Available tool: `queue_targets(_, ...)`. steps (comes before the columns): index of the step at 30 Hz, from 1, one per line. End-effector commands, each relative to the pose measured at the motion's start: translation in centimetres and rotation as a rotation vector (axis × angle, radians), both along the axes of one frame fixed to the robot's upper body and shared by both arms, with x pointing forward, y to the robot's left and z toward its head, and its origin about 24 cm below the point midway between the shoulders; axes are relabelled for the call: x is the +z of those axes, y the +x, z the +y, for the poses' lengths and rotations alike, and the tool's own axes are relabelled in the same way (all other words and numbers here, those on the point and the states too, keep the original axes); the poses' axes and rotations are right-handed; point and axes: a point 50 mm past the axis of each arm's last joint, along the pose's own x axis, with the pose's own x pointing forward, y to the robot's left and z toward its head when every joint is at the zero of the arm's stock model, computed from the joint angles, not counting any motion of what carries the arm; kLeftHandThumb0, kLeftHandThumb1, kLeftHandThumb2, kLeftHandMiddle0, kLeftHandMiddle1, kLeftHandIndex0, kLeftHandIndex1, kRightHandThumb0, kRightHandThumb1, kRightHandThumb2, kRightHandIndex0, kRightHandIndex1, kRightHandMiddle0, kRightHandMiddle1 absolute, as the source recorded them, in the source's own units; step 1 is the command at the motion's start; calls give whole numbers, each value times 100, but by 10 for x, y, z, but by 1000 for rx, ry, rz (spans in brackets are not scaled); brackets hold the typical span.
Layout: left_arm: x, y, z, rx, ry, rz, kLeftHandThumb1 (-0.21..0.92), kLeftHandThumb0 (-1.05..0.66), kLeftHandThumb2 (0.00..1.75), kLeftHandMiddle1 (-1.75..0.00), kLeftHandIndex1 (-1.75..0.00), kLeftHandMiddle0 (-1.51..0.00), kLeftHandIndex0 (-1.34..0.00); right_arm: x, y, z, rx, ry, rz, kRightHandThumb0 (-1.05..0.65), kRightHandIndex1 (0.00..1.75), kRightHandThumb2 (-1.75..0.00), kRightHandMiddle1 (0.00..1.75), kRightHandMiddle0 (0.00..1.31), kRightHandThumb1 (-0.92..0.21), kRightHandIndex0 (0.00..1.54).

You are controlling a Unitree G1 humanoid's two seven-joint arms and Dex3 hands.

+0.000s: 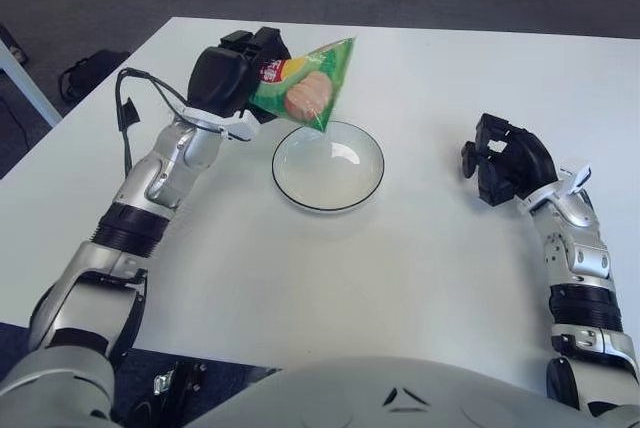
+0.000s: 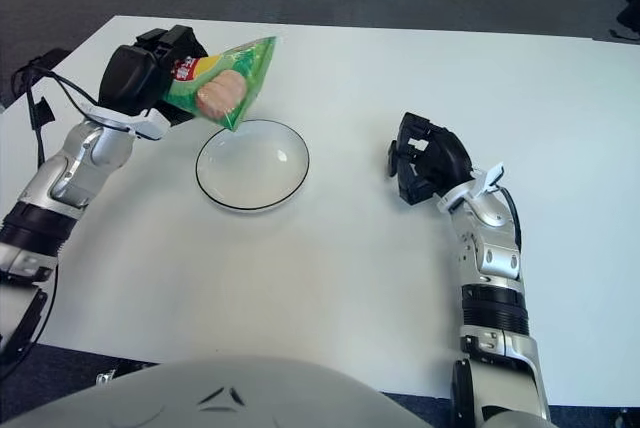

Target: Put the snack into the plate.

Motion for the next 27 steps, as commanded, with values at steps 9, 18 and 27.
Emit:
queue_targets(9,-8,-22,-27,-275,-10,48,8,0,158,-169,-175,-81,-56,0,-3,1,-4,-21,11,-1,169,-175,175,72,8,89)
queue_targets(18,-32,-28,-42,-337,114,116,7,0,159,-169,-175,-81,-57,-2,-4,3,-7,-26,19,-1,169,-175,175,72,8,89)
queue_targets(27,-55,-24,-49,-343,271,159,7,0,159,-169,-175,-81,-56,-4,-5,4,-9,-28,30,-1,171,-175,175,72,7,88)
